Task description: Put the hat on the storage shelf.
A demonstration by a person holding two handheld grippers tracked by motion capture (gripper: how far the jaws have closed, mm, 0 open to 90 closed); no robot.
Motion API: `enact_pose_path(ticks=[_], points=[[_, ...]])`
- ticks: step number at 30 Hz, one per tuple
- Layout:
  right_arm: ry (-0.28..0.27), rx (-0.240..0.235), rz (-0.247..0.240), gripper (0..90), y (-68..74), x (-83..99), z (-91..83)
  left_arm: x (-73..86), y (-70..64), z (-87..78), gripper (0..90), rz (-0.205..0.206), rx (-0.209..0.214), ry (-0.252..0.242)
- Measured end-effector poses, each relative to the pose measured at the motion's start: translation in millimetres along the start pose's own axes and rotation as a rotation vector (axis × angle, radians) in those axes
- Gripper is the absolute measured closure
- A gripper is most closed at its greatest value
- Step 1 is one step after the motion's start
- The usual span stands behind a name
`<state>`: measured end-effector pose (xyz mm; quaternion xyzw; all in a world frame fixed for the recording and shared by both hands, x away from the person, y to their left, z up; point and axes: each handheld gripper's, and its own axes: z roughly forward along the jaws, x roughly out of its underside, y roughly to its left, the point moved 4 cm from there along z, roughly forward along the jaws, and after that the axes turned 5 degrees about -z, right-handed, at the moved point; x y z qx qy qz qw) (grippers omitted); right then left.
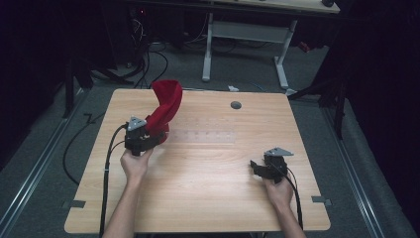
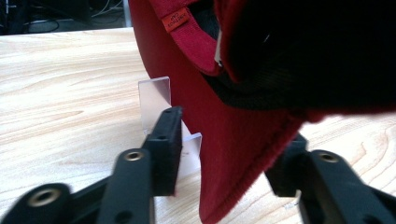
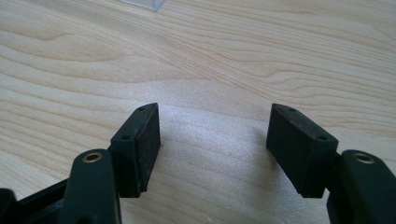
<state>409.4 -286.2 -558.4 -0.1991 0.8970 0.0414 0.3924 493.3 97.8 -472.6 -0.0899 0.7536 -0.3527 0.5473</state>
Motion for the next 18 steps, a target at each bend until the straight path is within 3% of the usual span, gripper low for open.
enact_pose_path(ticks=[2,6,18], points=[[0.0,0.0,0.0,35.2,0.0,0.0,0.0,-0.8,0.4,-2.6,44.8,0.012,-0.009,0.003],[0.0,0.0,-0.001,35.2,0.0,0.0,0.0,-1.4,0.3,-7.3,41.3,0.031,-0.016,0.006],[0.0,0.0,-0.001,35.2,0.0,0.0,0.0,-8.8,1.5,-34.1,39.8,0.024,-0.01,-0.02]])
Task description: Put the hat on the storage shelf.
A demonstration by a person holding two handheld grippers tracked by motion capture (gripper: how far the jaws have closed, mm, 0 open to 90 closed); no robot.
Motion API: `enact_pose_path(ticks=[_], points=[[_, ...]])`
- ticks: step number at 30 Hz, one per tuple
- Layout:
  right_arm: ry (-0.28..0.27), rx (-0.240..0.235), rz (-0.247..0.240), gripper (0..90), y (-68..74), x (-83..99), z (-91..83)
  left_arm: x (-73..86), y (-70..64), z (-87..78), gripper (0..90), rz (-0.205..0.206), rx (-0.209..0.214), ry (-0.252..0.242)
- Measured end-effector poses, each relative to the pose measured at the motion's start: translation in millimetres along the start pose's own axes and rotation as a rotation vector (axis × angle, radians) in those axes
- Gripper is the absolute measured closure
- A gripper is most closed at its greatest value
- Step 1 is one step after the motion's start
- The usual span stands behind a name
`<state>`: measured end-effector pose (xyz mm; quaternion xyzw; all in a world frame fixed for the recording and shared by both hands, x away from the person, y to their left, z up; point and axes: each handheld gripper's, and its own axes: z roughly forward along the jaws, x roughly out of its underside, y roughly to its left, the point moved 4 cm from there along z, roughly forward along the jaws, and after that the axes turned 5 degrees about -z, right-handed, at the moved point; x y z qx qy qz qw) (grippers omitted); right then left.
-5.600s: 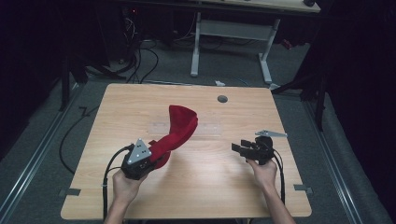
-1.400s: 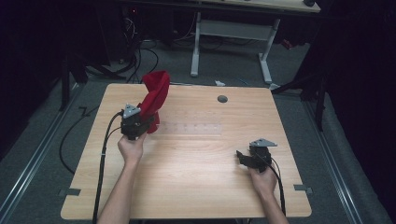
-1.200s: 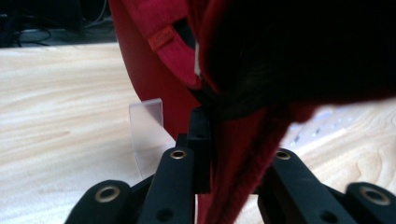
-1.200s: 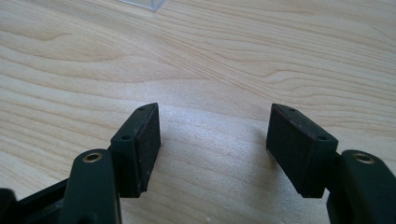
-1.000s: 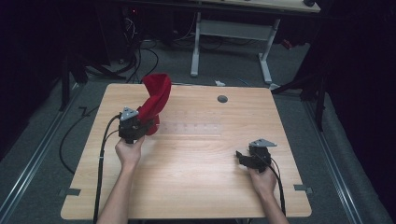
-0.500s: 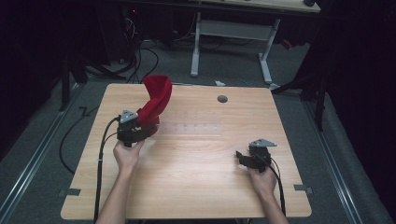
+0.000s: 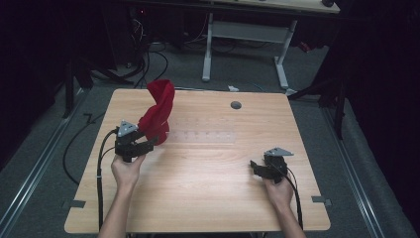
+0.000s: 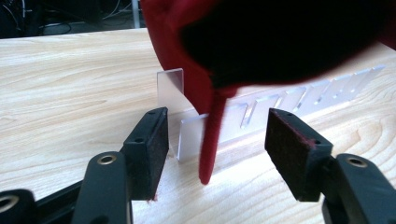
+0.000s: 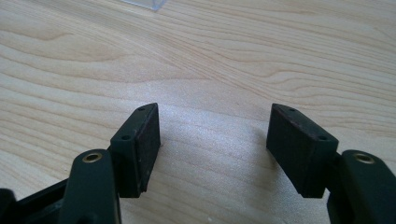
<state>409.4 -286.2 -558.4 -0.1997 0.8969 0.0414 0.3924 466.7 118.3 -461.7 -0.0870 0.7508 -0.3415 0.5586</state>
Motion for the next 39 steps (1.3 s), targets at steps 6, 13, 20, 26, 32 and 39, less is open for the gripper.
enact_pose_path(ticks=[6,13,20,26,32,39], points=[[0.0,0.0,0.0,35.1,0.0,0.0,0.0,0.3,-2.5,-8.1,39.1,-0.008,0.007,-0.002],[0.0,0.0,0.0,35.1,0.0,0.0,0.0,4.3,-3.5,-17.7,39.1,-0.007,0.007,0.011],[0.0,0.0,0.0,35.2,0.0,0.0,0.0,7.5,-2.0,-32.3,41.6,-0.019,0.009,0.004],[0.0,0.0,0.0,35.1,0.0,0.0,0.0,14.4,-1.1,-42.4,41.1,-0.039,0.018,0.02],[0.001,0.0,0.002,35.1,0.1,0.0,0.0,25.8,-0.2,-45.7,40.2,-0.045,0.012,0.046],[0.0,0.0,0.001,35.1,0.1,0.0,0.0,38.6,-5.7,-46.9,39.9,-0.039,0.027,0.061]])
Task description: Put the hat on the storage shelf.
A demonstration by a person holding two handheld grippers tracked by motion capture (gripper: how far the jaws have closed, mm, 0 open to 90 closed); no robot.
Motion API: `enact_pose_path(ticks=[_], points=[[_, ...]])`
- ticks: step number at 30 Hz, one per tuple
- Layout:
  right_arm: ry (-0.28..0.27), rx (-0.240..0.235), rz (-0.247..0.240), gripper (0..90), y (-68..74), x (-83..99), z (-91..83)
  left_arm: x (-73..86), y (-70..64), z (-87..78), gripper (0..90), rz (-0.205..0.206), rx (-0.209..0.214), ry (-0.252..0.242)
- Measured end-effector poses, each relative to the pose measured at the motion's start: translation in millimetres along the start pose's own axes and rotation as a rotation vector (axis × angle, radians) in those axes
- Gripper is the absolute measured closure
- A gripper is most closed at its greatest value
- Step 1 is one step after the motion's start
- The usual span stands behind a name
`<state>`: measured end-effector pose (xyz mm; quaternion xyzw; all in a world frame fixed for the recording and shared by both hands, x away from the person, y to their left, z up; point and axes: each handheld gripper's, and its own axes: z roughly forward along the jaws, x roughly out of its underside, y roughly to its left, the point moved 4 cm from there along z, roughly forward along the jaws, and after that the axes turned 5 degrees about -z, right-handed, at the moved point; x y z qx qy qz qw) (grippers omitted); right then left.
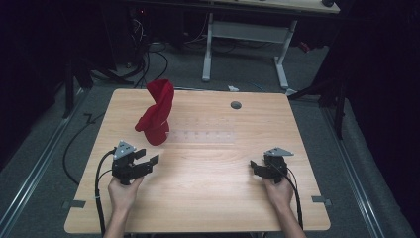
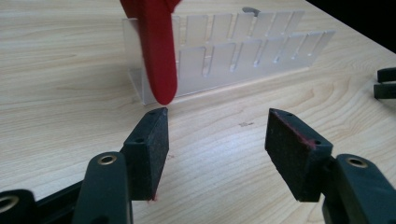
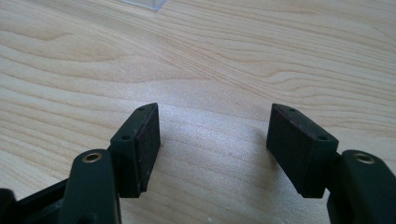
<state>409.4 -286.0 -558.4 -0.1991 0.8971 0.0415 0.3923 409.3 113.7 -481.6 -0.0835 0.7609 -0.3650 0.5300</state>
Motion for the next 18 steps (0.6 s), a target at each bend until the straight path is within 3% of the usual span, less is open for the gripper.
enact_pose_path(ticks=[2,10,18], points=[[0.0,0.0,0.0,35.2,0.0,0.0,0.0,4.8,0.0,1.7,39.9,-0.001,0.0,0.013],[0.0,0.0,0.0,35.2,0.1,0.0,0.0,27.9,-3.8,8.4,38.9,0.078,-0.02,0.058],[0.0,0.0,0.0,35.1,0.1,0.0,0.0,52.3,-3.0,17.3,38.6,0.106,-0.024,0.096]])
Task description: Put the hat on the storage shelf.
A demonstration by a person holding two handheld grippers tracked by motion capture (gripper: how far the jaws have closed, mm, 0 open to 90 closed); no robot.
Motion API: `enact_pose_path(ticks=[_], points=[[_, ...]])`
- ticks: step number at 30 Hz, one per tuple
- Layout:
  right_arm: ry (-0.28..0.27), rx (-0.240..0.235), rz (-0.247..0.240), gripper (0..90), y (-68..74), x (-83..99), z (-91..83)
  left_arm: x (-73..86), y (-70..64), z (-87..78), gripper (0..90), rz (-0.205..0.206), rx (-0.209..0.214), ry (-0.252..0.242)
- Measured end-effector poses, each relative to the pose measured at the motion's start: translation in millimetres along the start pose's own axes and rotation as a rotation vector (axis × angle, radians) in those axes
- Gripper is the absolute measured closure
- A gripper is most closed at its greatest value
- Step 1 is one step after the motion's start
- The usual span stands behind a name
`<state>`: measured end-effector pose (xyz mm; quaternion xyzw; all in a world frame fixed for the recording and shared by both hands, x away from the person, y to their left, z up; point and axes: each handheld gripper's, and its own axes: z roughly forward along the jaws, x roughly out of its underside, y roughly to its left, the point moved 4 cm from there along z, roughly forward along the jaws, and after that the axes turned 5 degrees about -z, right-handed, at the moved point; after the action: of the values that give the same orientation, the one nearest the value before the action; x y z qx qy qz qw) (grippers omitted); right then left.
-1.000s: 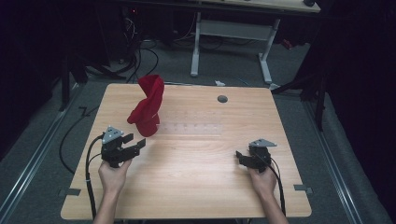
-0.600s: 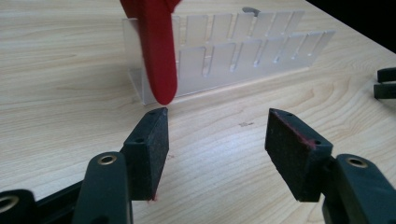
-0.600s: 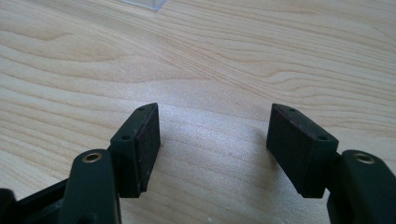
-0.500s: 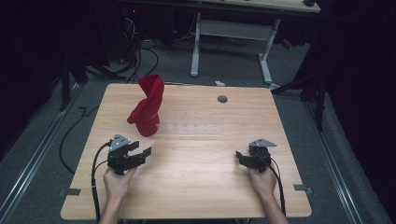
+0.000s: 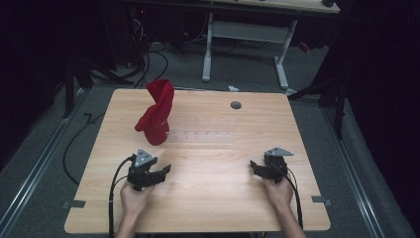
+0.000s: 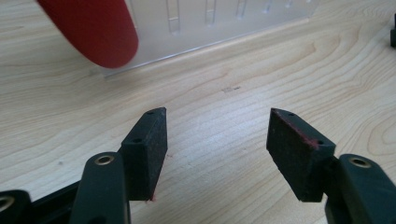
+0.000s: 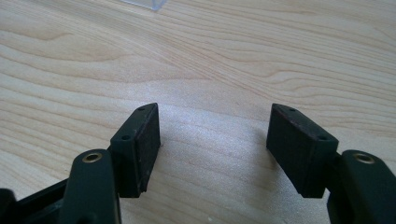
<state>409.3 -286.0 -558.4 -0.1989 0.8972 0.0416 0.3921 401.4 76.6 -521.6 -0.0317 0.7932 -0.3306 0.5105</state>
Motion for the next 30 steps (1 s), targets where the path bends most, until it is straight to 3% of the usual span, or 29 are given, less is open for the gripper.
enact_pose_path(ticks=[8,18,30], points=[[0.0,0.0,0.0,35.1,0.0,0.0,0.0,16.1,0.9,10.1,37.8,0.03,-0.019,0.028],[0.0,0.0,-0.001,35.1,0.1,0.0,-0.1,24.4,2.8,14.9,37.8,0.016,-0.03,0.037],[0.0,0.0,-0.001,35.1,0.1,0.1,-0.1,32.7,6.4,22.2,37.1,0.043,-0.063,0.052]])
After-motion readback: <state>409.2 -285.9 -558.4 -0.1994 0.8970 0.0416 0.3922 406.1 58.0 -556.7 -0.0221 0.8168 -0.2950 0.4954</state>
